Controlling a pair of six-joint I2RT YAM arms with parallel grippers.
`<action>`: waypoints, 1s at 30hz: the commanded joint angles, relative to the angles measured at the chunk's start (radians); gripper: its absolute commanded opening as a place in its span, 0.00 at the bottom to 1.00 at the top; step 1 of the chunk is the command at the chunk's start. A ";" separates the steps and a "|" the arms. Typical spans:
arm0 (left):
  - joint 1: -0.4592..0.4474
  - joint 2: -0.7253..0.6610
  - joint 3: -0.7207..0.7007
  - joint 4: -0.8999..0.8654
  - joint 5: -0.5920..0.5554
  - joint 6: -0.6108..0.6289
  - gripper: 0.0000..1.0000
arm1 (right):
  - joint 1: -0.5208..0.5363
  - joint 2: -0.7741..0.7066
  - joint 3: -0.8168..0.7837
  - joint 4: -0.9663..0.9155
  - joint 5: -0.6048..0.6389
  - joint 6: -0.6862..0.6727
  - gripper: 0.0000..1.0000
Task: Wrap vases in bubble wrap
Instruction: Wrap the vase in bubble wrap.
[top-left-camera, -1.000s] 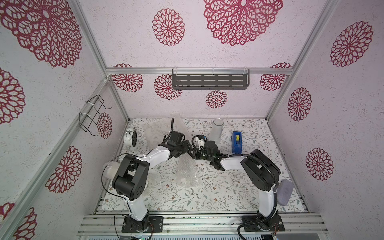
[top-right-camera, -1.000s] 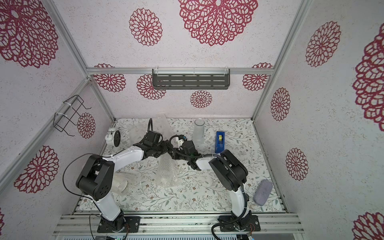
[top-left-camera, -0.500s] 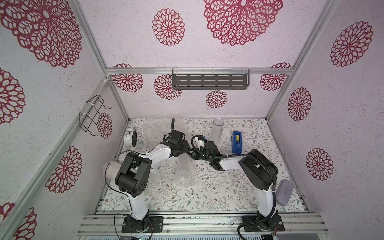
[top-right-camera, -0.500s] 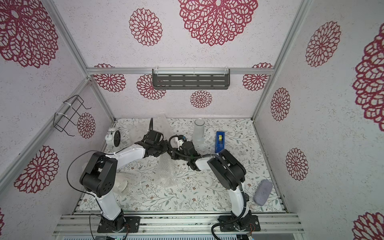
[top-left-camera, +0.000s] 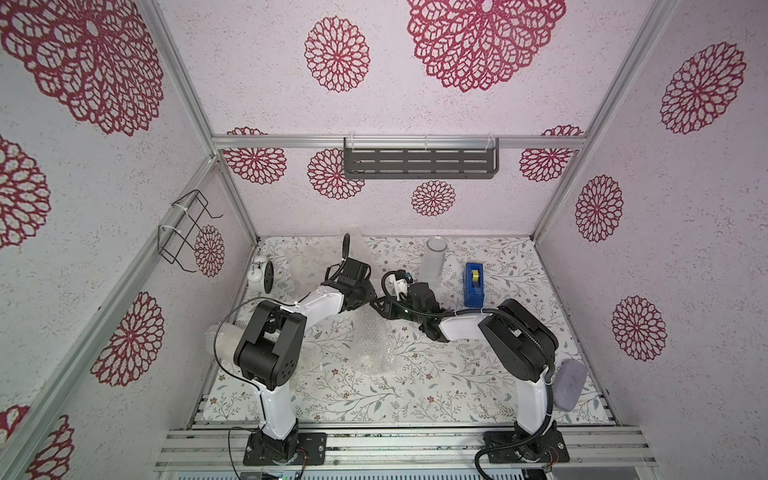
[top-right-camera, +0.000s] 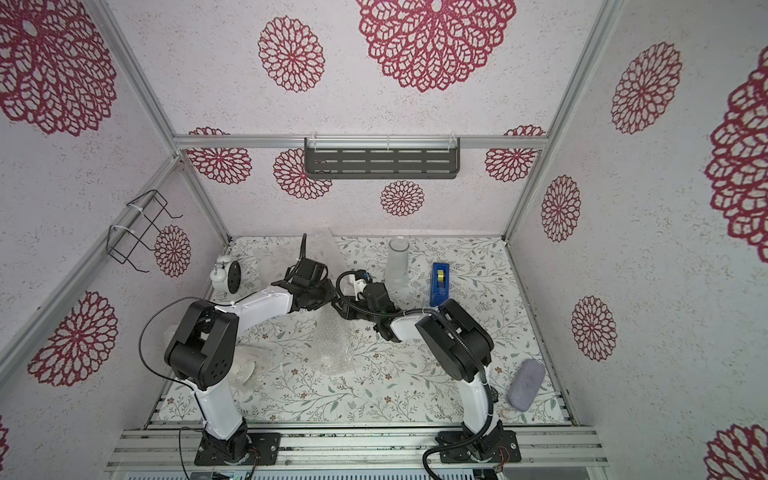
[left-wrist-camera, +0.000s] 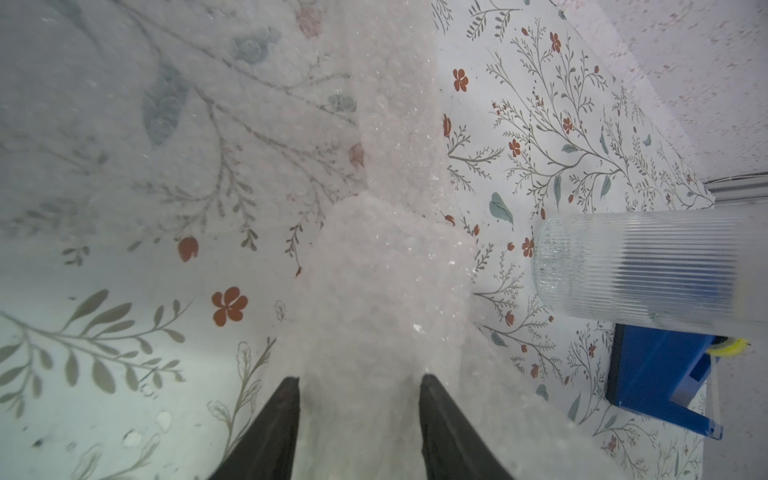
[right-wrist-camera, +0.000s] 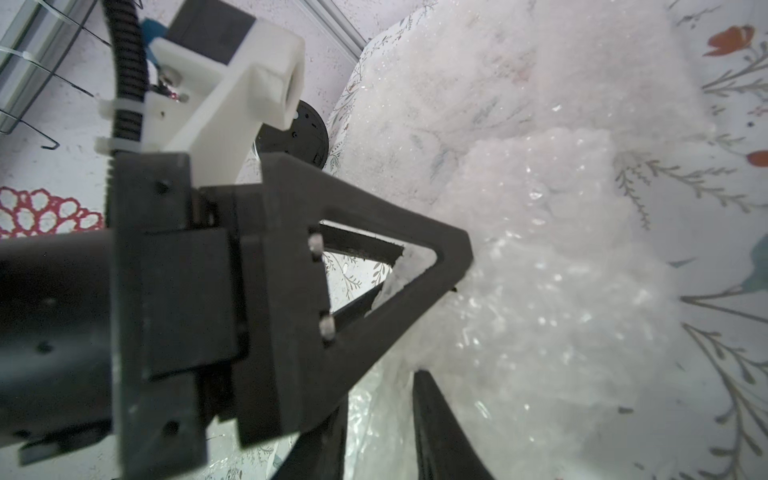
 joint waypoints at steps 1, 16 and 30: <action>-0.029 0.072 -0.038 -0.131 0.022 0.040 0.48 | 0.011 -0.080 -0.011 -0.032 0.035 -0.017 0.37; -0.029 0.057 -0.050 -0.106 0.049 0.032 0.48 | -0.015 -0.122 -0.115 -0.007 0.063 -0.015 0.18; -0.027 -0.065 -0.123 0.022 0.161 -0.013 0.65 | -0.010 0.003 -0.037 0.085 -0.013 0.023 0.04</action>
